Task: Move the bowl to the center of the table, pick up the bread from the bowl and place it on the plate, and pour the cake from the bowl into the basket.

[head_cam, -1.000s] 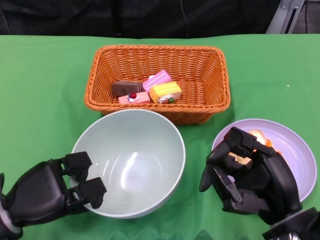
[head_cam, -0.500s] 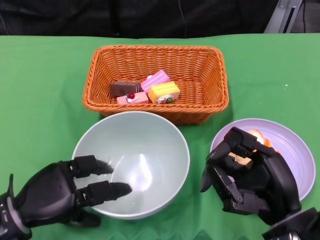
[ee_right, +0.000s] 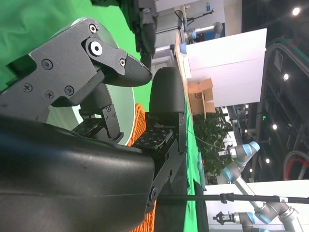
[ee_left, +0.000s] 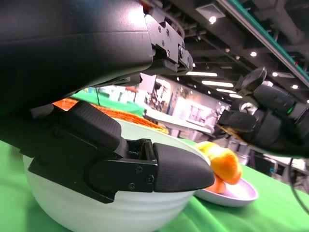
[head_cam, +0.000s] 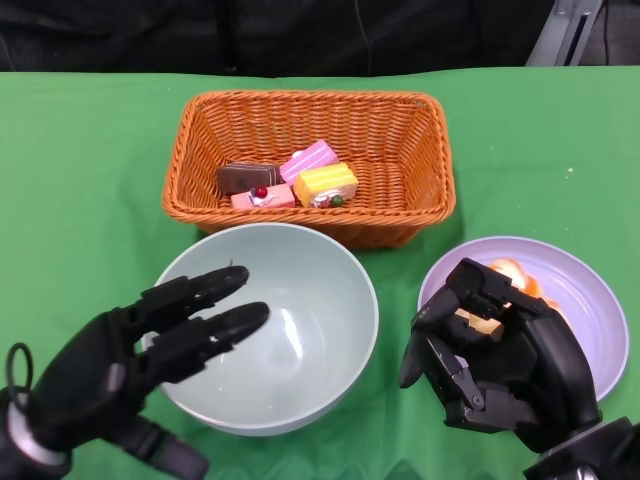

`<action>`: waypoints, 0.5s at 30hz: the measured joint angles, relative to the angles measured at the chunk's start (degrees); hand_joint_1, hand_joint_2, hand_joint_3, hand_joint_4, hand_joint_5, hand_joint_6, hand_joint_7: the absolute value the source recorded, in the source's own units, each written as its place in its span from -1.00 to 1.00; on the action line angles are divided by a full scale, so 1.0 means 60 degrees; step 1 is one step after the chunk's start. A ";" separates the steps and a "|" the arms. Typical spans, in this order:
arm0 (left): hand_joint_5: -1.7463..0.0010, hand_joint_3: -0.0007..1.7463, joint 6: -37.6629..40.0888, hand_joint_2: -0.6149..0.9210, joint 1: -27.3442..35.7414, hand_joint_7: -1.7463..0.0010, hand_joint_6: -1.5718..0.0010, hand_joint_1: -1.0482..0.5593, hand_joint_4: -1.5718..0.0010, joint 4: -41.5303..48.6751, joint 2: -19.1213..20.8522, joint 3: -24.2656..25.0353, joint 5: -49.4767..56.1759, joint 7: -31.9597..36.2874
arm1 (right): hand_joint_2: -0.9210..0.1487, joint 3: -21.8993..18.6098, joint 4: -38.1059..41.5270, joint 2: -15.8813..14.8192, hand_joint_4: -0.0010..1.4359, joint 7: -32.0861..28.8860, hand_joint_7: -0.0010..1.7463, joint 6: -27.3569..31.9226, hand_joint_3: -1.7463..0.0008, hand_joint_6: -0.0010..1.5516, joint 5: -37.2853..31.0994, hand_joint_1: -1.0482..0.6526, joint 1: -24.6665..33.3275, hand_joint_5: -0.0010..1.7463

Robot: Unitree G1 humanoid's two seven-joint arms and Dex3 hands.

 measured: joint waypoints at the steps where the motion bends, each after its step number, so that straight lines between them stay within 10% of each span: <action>1: 1.00 -0.35 -0.0682 1.00 -0.0035 1.00 0.97 -1.00 0.97 0.0070 0.0140 0.0001 -0.0201 -0.0373 | -0.18 0.0001 0.0000 -0.0005 0.09 0.0001 0.53 0.0000 -0.22 -0.15 0.0000 0.06 0.0000 0.81; 6: 0.94 -0.65 -0.2318 1.00 -0.0236 0.95 0.60 -0.76 0.55 0.0701 0.0565 -0.0813 -0.3168 -0.2422 | -0.17 0.0009 0.0000 -0.0004 0.09 0.0004 0.54 0.0003 -0.23 -0.15 0.0005 0.05 -0.0003 0.81; 10: 0.87 -0.81 -0.2524 1.00 -0.0236 0.92 -0.09 -0.05 -0.18 0.0571 0.0534 -0.1905 -0.6385 -0.3033 | -0.20 0.0018 0.0019 0.0012 0.08 0.0005 0.53 0.0003 -0.21 -0.15 0.0012 0.06 -0.0004 0.81; 15: 0.79 -0.80 -0.2621 1.00 -0.0242 0.86 -0.39 0.01 -0.44 0.0020 0.0361 -0.3508 -1.0305 -0.3694 | -0.27 0.0012 0.0051 0.0011 0.08 0.0010 0.52 0.0002 -0.15 -0.15 0.0024 0.06 -0.0005 0.82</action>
